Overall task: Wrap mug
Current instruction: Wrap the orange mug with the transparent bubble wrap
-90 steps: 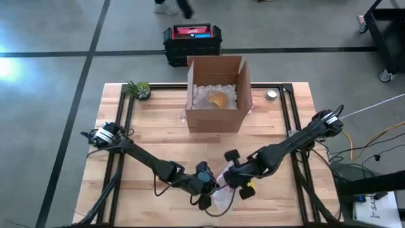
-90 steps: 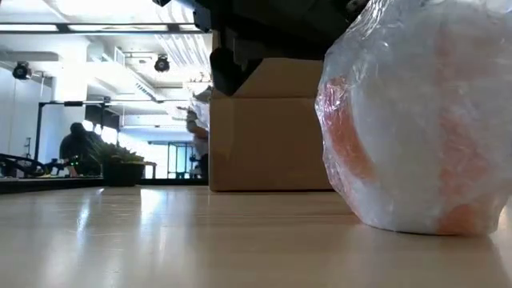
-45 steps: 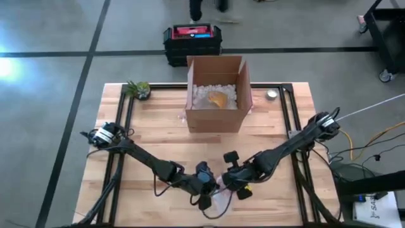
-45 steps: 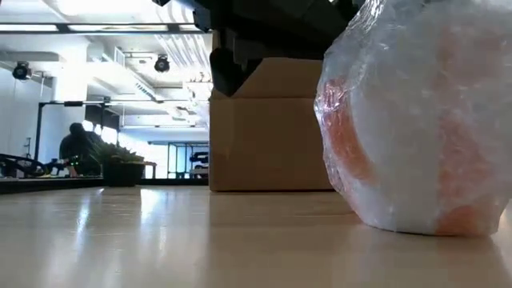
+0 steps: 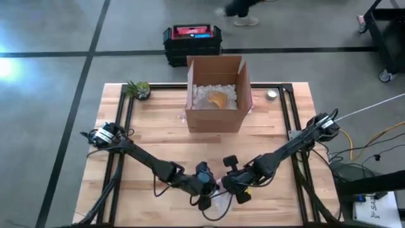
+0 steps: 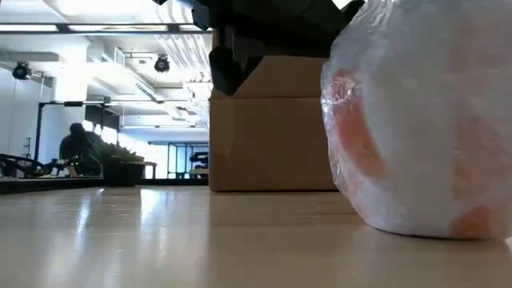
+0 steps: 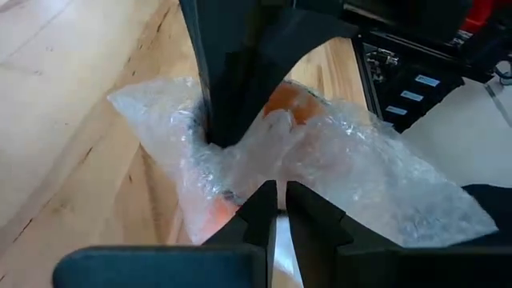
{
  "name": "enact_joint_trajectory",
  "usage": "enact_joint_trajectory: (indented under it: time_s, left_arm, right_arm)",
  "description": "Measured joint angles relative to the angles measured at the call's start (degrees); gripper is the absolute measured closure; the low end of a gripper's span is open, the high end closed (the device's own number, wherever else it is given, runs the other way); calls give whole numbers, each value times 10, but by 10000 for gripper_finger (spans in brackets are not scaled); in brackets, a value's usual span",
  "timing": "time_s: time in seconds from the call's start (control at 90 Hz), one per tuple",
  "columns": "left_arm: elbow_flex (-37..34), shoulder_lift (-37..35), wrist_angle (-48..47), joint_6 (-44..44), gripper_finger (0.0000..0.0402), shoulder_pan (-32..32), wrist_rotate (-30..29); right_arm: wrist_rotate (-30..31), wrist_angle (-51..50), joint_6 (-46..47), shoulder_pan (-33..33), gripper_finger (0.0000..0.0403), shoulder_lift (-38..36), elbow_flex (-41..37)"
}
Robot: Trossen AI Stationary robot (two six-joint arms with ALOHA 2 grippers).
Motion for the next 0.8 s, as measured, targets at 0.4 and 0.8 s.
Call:
enact_joint_trajectory:
  time_s: [0.4,0.8]
  left_arm:
    - [0,0,1,0,381,1,-2]
    - [0,4,39,22,381,1,-3]
  right_arm:
    - [-7,54,34,-2,403,-1,-58]
    - [-28,72,24,0,403,3,-38]
